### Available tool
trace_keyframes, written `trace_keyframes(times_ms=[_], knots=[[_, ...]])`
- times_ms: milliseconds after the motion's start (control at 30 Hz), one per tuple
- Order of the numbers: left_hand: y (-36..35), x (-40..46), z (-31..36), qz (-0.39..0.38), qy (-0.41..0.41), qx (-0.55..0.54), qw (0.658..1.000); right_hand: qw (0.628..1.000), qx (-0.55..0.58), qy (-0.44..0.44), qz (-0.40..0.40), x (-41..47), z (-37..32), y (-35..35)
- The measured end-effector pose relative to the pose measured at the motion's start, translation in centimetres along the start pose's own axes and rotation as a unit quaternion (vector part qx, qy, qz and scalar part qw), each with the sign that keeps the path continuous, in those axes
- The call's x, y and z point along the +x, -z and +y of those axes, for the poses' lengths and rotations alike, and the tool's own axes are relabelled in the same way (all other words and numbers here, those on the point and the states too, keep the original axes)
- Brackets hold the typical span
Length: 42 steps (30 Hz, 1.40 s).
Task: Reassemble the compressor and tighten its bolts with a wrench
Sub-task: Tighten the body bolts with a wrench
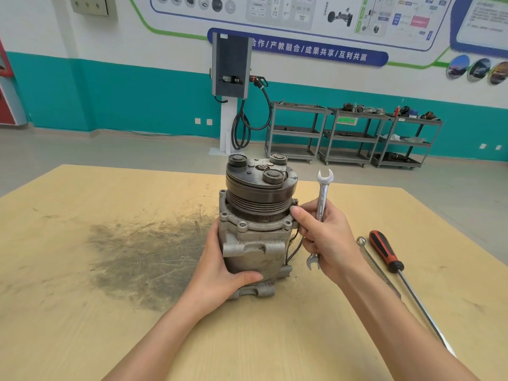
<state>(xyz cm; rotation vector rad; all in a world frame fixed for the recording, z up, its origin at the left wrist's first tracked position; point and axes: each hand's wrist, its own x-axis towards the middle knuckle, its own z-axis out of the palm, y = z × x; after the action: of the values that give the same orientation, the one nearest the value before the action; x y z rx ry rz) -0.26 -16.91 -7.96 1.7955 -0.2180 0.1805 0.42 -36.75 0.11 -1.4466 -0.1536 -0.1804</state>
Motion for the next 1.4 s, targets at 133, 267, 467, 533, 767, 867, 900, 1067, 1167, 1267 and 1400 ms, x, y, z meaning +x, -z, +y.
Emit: trace_keyframes(times_ms=[133,267,467,533,767,867,900,1067,1167,1267,1400], knots=[[0.1,0.0,-0.1,-0.006,0.003,-0.008,1.0,0.998,0.037,-0.01,-0.043,-0.2,-0.1,0.6],[0.1,-0.1,-0.1,-0.003,0.0,-0.006,1.0,0.999,0.024,0.0,-0.033,-0.1,0.3,0.6],[0.1,-0.1,0.0,-0.003,-0.009,-0.009,1.0,0.999,0.014,0.002,-0.039,0.0,0.1,0.6],[0.1,-0.1,0.0,-0.005,-0.011,-0.011,1.0,0.998,0.022,-0.006,-0.054,0.0,-0.1,0.8],[0.1,0.0,-0.2,-0.002,-0.009,-0.019,1.0,1.0,-0.002,0.01,-0.03,0.0,-0.1,0.9],[0.0,0.1,-0.3,-0.003,-0.011,-0.021,1.0,0.999,0.022,0.021,0.028,1.0,-1.5,1.8],[0.0,0.1,-0.3,-0.003,-0.012,-0.02,1.0,0.998,0.013,0.023,0.049,1.5,-2.0,2.2],[0.0,0.1,-0.4,0.001,-0.012,-0.023,1.0,0.995,-0.073,0.006,0.061,3.7,-4.2,3.1],[0.0,0.1,-0.4,0.001,-0.01,-0.026,1.0,0.999,-0.019,-0.023,0.042,4.6,-4.4,2.7],[0.0,0.1,-0.3,0.0,-0.011,-0.029,1.0,0.998,0.002,-0.049,0.028,5.3,-4.0,2.2],[0.0,0.1,-0.3,0.001,-0.014,-0.028,1.0,0.997,-0.015,-0.075,0.015,5.7,-3.6,1.8]])
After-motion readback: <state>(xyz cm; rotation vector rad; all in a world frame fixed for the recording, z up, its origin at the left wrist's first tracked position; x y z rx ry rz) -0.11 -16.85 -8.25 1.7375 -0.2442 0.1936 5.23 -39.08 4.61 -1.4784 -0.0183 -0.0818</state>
